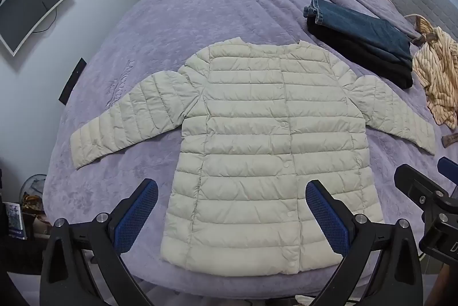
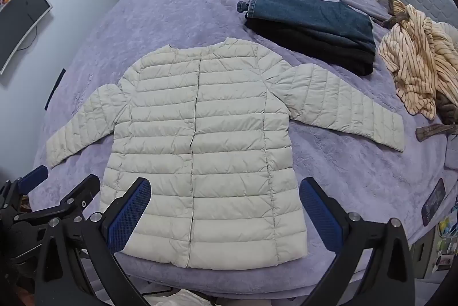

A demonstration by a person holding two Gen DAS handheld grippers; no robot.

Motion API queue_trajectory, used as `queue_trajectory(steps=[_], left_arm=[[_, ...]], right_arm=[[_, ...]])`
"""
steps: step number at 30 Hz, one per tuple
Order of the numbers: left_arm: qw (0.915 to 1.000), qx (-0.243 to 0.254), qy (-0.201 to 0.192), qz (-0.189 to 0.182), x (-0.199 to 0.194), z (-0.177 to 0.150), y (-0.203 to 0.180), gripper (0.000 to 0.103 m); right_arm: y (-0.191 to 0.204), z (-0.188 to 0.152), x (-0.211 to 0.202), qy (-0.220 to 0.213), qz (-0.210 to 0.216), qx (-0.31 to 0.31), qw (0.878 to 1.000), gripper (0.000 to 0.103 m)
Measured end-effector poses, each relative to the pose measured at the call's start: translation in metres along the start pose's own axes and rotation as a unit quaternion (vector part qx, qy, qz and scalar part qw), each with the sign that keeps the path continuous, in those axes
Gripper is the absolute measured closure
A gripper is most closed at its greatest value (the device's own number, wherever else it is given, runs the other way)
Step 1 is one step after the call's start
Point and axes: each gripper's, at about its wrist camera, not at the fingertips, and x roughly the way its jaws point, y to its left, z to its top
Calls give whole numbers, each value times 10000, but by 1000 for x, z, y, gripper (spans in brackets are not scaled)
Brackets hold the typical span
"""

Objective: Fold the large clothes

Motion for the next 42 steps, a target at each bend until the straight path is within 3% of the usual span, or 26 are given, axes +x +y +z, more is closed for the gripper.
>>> queue_trajectory(steps=[2,4,14,42], left_arm=[[9998,-94,116,-156,1,0,1,0],[9998,-122,106,-126,0,-1,3,0],[9994,-299,124,72,-2,0,14,0],[9987,-487,45,162,-3,9,31,0]], right_arm=[[-1,0,1,48,72,27,10000,0],[0,7,2,190,59,30,9998,0],[-7,6,0,39,-4,242,9997,0],[4,11,0,86,-63,167,9998,0]])
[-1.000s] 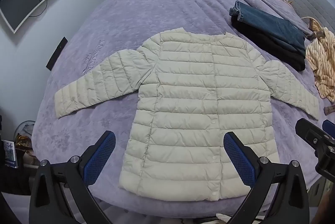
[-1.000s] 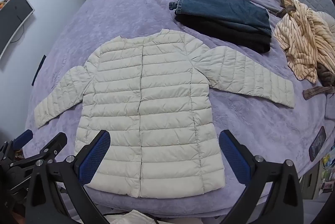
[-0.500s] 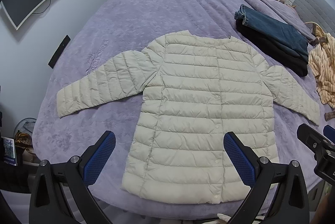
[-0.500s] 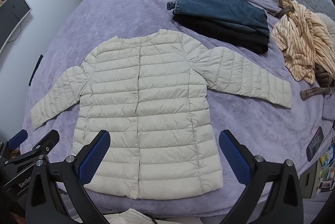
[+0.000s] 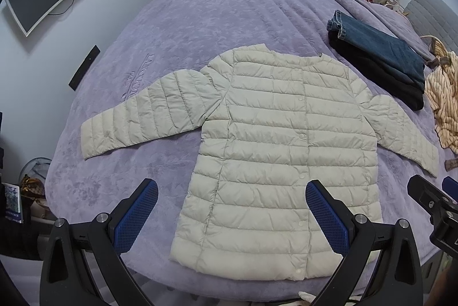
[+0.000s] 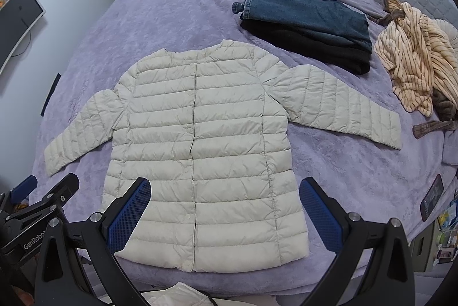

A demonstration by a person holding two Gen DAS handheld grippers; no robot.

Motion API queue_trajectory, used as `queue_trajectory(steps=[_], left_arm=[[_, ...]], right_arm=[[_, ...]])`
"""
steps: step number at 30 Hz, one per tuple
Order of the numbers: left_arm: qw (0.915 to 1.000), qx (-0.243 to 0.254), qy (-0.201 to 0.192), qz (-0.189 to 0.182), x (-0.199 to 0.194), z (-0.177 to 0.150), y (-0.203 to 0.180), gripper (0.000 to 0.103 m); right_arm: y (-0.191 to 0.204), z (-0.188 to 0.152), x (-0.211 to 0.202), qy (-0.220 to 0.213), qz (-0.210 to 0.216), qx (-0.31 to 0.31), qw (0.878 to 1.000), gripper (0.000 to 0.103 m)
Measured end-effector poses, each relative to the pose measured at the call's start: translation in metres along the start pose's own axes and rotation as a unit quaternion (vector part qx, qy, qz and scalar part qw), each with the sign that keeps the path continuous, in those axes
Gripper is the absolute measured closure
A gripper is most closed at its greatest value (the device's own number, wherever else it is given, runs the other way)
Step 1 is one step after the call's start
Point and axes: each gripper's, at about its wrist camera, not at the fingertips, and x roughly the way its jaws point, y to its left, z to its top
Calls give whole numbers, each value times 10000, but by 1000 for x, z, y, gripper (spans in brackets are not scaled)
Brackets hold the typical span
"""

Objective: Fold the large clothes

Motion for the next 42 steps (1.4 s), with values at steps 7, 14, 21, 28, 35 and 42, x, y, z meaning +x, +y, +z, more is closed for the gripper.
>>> queue_trajectory(steps=[7,14,21,28,35,42], left_arm=[[10000,26,-29,-11,-1,0,-1,0],[10000,3,-31,4,-3,-2,-3,0],[10000,3,-29,1,-3,-2,-2,0],[10000,8,-32,-6,-3,-2,-2,0],[10000,5,-32,-6,-3,-1,-1,0],[10000,6,-32,-7,-3,-1,-1,0]], right_arm=[[-1,-1,-1,-1,-3,12,10000,0],[-1,-2,-1,5,3,21,10000,0],[0,-4,-1,28,9,54,10000,0],[-1,-4,-1,30,13,49,10000,0],[-2,-4,-1,35,15,59,10000,0],[-2,-6,-2,19,20,50,10000,0]])
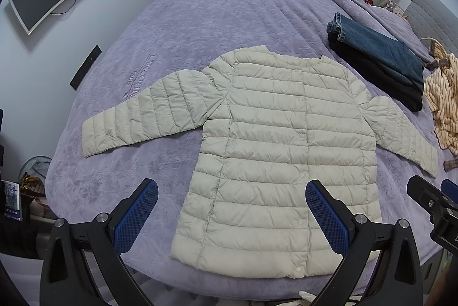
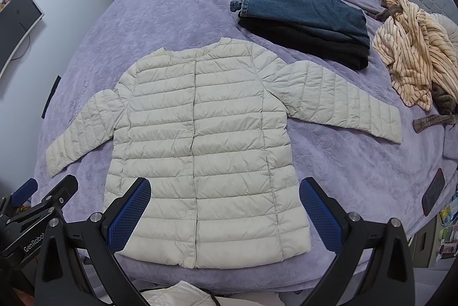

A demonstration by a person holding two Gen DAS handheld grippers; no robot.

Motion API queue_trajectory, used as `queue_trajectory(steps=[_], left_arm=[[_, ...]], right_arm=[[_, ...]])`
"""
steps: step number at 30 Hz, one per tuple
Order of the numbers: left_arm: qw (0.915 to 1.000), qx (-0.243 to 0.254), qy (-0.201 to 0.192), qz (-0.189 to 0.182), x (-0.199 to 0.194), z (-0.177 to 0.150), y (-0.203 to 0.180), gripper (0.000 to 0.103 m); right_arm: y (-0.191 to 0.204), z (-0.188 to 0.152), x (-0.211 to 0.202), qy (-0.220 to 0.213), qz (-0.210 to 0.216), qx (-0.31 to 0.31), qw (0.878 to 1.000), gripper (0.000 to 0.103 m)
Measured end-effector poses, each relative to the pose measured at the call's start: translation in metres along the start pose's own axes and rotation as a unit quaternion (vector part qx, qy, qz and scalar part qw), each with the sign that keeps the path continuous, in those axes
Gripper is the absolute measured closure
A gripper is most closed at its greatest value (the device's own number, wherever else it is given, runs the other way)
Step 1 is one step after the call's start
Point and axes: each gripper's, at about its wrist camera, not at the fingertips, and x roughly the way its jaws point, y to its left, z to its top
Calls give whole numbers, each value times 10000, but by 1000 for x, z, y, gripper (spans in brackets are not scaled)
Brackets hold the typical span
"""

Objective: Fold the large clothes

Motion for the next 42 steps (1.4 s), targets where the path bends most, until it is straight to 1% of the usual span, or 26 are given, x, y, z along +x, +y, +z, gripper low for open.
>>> queue_trajectory(steps=[33,39,42], left_arm=[[10000,-22,-3,-32,-1,-4,-1,0],[9999,-77,117,-90,4,-7,-5,0],[9995,-149,245,-142,16,-8,9,0]], right_arm=[[3,-5,-3,57,-61,6,10000,0],[3,-3,2,145,-60,3,9999,0],[7,-2,8,200,38,7,9998,0]])
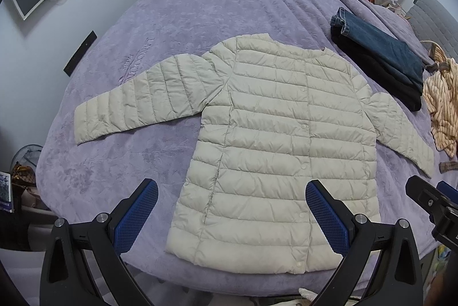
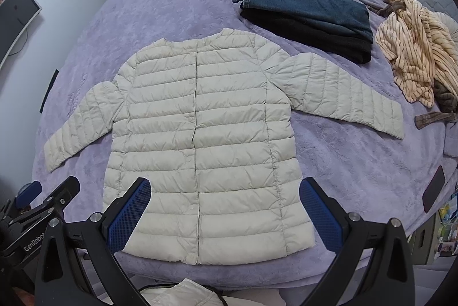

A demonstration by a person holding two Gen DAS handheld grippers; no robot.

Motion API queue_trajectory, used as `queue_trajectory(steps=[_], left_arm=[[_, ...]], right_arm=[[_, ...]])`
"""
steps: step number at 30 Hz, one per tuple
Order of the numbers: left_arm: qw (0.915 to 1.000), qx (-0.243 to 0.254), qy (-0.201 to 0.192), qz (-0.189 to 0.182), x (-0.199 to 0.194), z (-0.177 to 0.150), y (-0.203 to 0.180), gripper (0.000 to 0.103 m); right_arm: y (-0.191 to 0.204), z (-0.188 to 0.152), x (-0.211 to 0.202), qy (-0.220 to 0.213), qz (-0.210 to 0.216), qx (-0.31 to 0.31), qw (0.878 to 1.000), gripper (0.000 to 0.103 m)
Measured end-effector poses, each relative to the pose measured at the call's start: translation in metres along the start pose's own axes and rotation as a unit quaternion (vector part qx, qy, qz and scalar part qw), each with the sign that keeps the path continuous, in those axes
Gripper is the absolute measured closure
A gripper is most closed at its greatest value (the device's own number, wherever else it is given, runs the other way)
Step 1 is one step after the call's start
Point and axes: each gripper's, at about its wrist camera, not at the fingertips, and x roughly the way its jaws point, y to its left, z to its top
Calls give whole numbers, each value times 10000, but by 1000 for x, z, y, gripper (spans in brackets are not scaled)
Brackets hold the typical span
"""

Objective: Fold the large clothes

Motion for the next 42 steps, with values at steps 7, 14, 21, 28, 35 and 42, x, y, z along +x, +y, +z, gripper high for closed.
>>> queue_trajectory(steps=[7,14,21,28,35,42], left_arm=[[9991,-313,123,-276,33,10,43,0],[9929,-1104,59,-449,98,25,128,0],[9674,-2435,28,-700,175,26,228,0],[9433,-3187,-2,-931,233,23,285,0],[9275,-3515,-246,-1249,267,30,302,0],[9163,-3872,-581,-839,270,41,311,41]], right_arm=[[30,0,32,304,445,-309,9981,0],[75,1,101,973,449,-783,9912,0],[145,30,161,906,594,-1300,9856,0],[203,66,209,626,847,-1376,9849,30],[229,84,253,535,959,-1501,9826,52],[238,89,296,564,945,-1509,9824,52]])
